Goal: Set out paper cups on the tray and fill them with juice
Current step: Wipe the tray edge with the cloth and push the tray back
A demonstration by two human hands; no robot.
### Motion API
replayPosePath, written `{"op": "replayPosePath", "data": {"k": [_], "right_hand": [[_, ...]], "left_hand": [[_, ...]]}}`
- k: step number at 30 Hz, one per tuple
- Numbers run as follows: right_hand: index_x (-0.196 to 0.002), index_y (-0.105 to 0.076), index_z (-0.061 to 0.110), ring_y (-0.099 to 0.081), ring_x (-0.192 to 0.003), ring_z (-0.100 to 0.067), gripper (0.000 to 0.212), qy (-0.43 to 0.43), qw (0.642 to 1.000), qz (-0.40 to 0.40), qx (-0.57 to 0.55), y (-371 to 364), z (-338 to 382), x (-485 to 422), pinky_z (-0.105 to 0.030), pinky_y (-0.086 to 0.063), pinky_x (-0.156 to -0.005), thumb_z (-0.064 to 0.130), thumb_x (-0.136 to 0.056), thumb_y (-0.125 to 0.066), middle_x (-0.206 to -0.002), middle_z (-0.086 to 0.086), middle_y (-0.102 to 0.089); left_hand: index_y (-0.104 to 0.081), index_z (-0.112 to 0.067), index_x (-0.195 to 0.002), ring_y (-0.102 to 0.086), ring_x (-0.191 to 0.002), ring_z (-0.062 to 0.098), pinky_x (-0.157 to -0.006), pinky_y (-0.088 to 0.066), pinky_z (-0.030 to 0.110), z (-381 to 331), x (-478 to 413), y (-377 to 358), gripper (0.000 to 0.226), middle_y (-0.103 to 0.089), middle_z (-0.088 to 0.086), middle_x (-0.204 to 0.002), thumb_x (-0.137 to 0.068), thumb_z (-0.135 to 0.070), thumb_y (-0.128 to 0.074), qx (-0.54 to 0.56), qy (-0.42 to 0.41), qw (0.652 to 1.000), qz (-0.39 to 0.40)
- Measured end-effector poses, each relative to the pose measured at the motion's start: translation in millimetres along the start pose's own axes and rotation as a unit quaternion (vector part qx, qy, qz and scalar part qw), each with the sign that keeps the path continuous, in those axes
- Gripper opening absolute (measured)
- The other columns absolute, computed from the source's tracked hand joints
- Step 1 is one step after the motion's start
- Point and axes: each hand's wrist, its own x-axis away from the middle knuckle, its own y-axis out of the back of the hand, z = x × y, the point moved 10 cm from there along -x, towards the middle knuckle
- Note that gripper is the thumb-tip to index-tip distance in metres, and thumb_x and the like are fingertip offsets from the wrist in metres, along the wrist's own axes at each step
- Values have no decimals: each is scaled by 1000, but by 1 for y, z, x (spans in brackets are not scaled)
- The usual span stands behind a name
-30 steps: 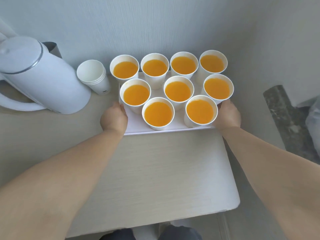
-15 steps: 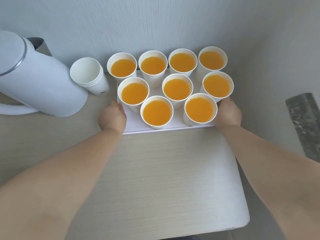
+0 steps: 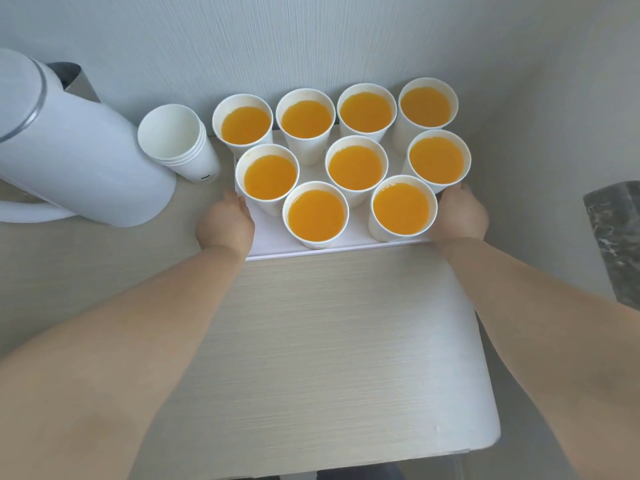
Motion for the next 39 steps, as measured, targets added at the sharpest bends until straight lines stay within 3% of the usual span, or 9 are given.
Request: {"op": "replayPosePath", "data": {"k": [12, 18, 23, 26, 29, 31, 34, 37, 39], "right_hand": [[-109, -60, 1, -57, -98, -35, 25, -68, 993, -50, -84, 13, -4, 3, -31, -34, -73, 13, -95, -42, -118, -16, -55], [-106, -60, 1, -56, -98, -34, 20, -22, 996, -18, -84, 8, 1, 10, -33, -39, -76, 8, -92, -47, -116, -18, -54], [-113, -55, 12, -57, -106, -30, 26, -36, 978, -22, -202, 10, 2, 30, -33, -41, -84, 24, -94, -43, -113, -9, -62], [-146, -30, 15, -31, -140, -24, 52, -13, 978, 54, -202, -5, 14, 53, -33, -26, -112, 26, -97, -41, -153, -7, -31], [-152, -2, 5, 3, -149, -25, 63, -23, 986, 67, -154, -10, 13, 79, -32, -3, -121, 7, -98, -33, -161, -12, 7], [-152, -11, 6, -1, -148, -25, 60, -64, 978, 34, -194, -7, 9, 107, -31, -4, -119, 6, -97, -34, -161, -11, 1], [-137, -42, 5, -29, -134, -32, 47, -73, 968, -26, -237, -1, 21, 159, -33, -20, -111, 3, -90, -44, -147, -15, -30], [-118, -57, 9, -42, -121, -28, 32, -29, 961, 22, -275, -21, 64, 209, -30, -31, -103, 3, -88, -48, -130, -10, -45], [-112, -62, 11, -46, -116, -28, 27, 29, 953, 79, -293, -39, 106, 237, -30, -35, -100, 5, -88, -50, -125, -8, -48]], "left_hand": [[-49, -2, -119, -57, -101, 41, -69, -39, 39, 2, -6, -5, 36, -60, 22, -111, -104, -25, -25, -10, 20, 999, 29], [-40, -5, -129, -56, -104, 42, -70, -39, 40, 6, -1, -9, 34, -59, 21, -116, -103, -24, -29, 39, 33, 998, 42], [-40, -1, -130, -51, -114, 41, -82, -42, 41, 7, 10, -10, 36, -52, 22, -126, -101, -22, -34, 87, 30, 993, 74], [-45, -2, -130, -50, -116, 39, -90, -43, 40, 10, 14, -12, 36, -51, 21, -129, -97, -17, -38, 130, 27, 986, 99], [-44, -2, -132, -49, -117, 38, -84, -40, 35, 10, 25, -10, 41, -50, 19, -132, -93, -13, -39, 148, 24, 980, 134], [-38, -4, -139, -46, -124, 36, -89, -39, 34, 10, 39, -9, 47, -45, 18, -139, -94, -15, -42, 152, 19, 976, 158], [-40, -8, -140, -45, -126, 33, -98, -38, 33, 11, 62, 0, 47, -46, 15, -138, -95, -21, -47, 160, -4, 972, 175], [-60, -15, -107, -53, -117, 32, -93, -42, 33, 21, 84, 17, 19, -57, 14, -116, -94, -17, -47, 178, -42, 970, 159], [-61, -14, -117, -55, -116, 28, -93, -42, 29, 38, 98, 29, 27, -59, 11, -123, -95, -15, -47, 195, -48, 967, 156]]}}
